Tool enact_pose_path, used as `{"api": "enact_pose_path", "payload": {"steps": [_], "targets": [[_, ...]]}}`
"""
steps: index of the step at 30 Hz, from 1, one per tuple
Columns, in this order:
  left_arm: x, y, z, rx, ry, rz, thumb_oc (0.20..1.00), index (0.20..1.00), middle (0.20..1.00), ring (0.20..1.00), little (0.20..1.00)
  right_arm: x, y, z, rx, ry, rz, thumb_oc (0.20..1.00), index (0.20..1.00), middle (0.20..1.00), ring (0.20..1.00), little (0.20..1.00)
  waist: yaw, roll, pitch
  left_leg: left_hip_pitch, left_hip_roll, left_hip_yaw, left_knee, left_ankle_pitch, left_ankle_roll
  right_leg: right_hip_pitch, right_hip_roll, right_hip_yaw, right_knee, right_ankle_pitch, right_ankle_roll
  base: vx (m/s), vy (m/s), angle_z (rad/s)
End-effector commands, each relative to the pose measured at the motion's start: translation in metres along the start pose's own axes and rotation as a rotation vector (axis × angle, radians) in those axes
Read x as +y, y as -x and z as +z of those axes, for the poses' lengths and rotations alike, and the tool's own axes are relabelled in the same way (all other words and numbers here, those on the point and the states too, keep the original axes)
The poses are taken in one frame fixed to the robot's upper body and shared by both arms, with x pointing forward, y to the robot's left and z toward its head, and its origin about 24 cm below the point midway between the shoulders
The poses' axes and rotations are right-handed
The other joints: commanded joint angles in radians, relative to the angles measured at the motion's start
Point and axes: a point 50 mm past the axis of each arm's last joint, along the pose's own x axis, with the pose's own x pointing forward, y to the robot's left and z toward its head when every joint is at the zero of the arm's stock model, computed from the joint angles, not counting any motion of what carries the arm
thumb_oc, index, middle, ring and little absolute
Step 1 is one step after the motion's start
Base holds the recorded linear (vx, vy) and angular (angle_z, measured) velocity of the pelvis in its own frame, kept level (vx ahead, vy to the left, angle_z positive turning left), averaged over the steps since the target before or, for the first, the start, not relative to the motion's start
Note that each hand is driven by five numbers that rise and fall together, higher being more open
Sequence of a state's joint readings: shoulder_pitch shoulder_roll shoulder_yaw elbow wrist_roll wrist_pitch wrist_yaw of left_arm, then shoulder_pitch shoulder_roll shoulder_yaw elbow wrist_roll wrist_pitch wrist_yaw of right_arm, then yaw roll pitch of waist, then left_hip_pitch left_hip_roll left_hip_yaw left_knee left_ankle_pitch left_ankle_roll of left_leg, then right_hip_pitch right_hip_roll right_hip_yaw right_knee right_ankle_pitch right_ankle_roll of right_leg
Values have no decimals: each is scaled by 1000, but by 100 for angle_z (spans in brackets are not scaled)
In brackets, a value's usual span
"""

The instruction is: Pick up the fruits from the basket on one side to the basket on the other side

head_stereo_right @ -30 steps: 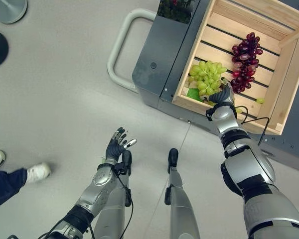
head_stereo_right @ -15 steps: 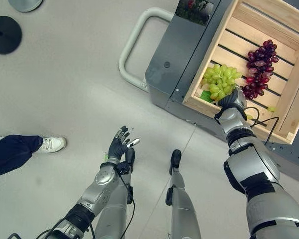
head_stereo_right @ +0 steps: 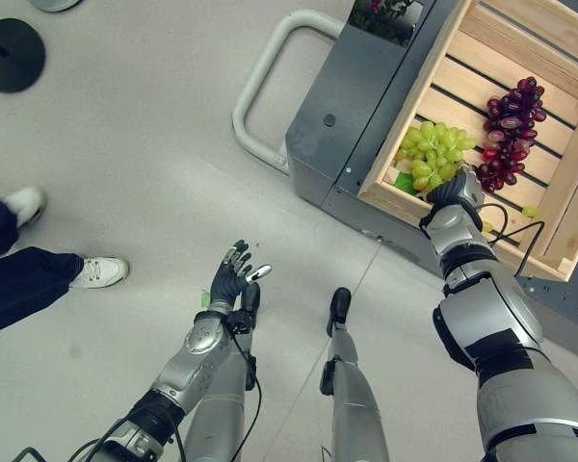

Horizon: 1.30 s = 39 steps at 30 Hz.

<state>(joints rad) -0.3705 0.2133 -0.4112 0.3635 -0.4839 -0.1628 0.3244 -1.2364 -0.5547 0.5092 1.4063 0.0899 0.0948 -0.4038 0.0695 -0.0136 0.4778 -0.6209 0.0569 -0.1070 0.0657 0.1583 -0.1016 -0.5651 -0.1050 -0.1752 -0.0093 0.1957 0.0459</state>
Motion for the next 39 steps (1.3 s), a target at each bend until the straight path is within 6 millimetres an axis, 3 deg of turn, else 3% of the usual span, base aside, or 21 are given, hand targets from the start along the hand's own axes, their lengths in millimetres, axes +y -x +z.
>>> {"api": "enact_pose_path", "payload": {"steps": [1, 7, 22, 29, 35, 39], "targets": [[-26, -1, 33, -159, 4, -122, 1000, 1000, 1000, 1000, 1000, 28, 16, 62, -168, -70, 70, 200, 200, 200, 200, 200, 77, 16, 42, -2, -34, -3, 28, -96, -6, 27, -62, -5, 162, -227, 111, -2, -5, 8], [-29, -1, 36, -171, 6, -135, 1000, 1000, 1000, 1000, 1000, 26, 16, 59, -166, -105, 59, 200, 200, 200, 200, 200, 87, 26, 42, -23, -38, -15, 37, -96, -5, 14, -65, -14, 169, -232, 109, 0, 1, 1], [-25, -2, 34, -162, 3, -106, 1000, 1000, 1000, 1000, 1000, 48, 26, 58, -153, -262, 124, 200, 200, 200, 200, 200, 75, 12, 42, -11, -38, -8, 37, -106, -3, 24, -69, -12, 166, -237, 108, 2, 2, 2], [-25, -2, 32, -154, 4, -99, 1000, 1000, 1000, 1000, 1000, 57, 32, 56, -132, -424, 153, 200, 200, 200, 200, 200, 64, 9, 42, -6, -39, -2, 36, -108, -2, 22, -70, -9, 169, -238, 108, 0, 0, 0], [-20, -3, 32, -155, 0, -74, 1000, 1000, 1000, 1000, 1000, 67, 41, 58, -172, -509, 190, 200, 200, 200, 200, 200, 47, -5, 42, -3, -36, 3, 33, -109, -1, 19, -72, -4, 166, -235, 109, 0, 0, 0], [-11, -3, 34, -164, -12, -34, 1000, 1000, 1000, 1000, 1000, 65, 54, 70, -303, -600, 215, 200, 200, 200, 200, 200, 23, -29, 42, -12, -34, 5, 31, -103, -2, 7, -70, 1, 165, -229, 109, 2, -12, -3]]}}
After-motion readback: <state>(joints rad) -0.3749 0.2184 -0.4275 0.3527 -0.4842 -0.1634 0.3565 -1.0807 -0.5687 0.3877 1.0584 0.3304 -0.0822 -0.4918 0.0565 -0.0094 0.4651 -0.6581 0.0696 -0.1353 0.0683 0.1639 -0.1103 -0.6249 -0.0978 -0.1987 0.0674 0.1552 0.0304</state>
